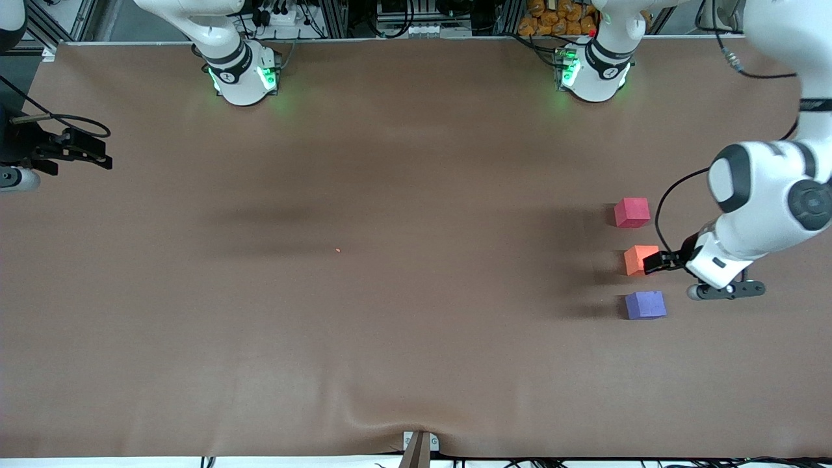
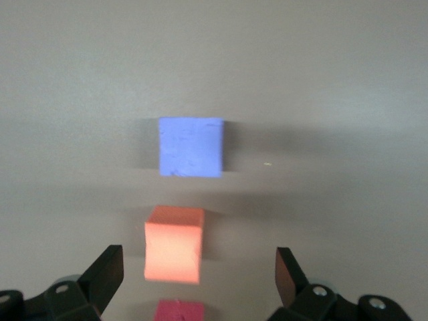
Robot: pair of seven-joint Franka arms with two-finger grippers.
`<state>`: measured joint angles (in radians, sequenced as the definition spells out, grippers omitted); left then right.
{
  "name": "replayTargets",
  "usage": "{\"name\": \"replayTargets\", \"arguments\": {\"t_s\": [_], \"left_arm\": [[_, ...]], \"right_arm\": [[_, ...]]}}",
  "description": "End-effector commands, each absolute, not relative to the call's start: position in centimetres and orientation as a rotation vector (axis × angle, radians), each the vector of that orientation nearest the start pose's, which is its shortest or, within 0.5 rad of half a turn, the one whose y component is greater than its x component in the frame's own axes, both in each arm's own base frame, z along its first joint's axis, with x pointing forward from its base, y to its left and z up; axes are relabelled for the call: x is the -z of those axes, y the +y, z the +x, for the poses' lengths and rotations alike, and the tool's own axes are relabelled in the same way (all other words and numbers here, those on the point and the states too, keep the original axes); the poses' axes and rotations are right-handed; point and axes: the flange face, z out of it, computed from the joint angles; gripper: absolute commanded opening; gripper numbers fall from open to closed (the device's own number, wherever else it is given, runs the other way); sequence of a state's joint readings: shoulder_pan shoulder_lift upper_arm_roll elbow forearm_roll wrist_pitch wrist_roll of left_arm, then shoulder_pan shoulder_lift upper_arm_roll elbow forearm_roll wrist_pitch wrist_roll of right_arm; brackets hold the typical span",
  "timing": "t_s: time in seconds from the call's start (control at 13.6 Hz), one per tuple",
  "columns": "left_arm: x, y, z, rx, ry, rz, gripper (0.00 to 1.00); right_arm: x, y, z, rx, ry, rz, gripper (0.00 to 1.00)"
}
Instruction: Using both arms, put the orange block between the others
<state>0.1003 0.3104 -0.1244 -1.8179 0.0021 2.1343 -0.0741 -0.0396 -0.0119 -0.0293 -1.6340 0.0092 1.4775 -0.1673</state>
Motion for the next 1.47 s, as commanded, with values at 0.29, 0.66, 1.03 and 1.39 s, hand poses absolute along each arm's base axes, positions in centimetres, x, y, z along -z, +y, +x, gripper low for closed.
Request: {"name": "replayTargets", "arguments": {"t_s": [0.29, 0.66, 1.03, 1.39], "left_arm": [[-51.4, -7.1, 62.4, 0.015, 0.005, -3.142, 1.0], [-57.0, -9.3, 61.2, 0.033, 0.06, -3.145, 1.0], [-61.2, -8.8, 58.4, 0.045, 0.04, -3.135, 1.0], [-64.5, -8.4, 56.4, 0.11, 0.044, -3.124, 1.0]], "right_arm": [[-59.5, -3.5, 53.8, -0.222, -0.151, -3.115, 1.0], [-59.5, -2.9, 53.9, -0.224, -0.153, -3.116, 1.0], [-59.5, -2.8, 53.9, -0.226, -0.156, -3.124, 1.0], [-59.5, -2.8, 53.9, -0.226, -0.158, -3.124, 1.0]]}}
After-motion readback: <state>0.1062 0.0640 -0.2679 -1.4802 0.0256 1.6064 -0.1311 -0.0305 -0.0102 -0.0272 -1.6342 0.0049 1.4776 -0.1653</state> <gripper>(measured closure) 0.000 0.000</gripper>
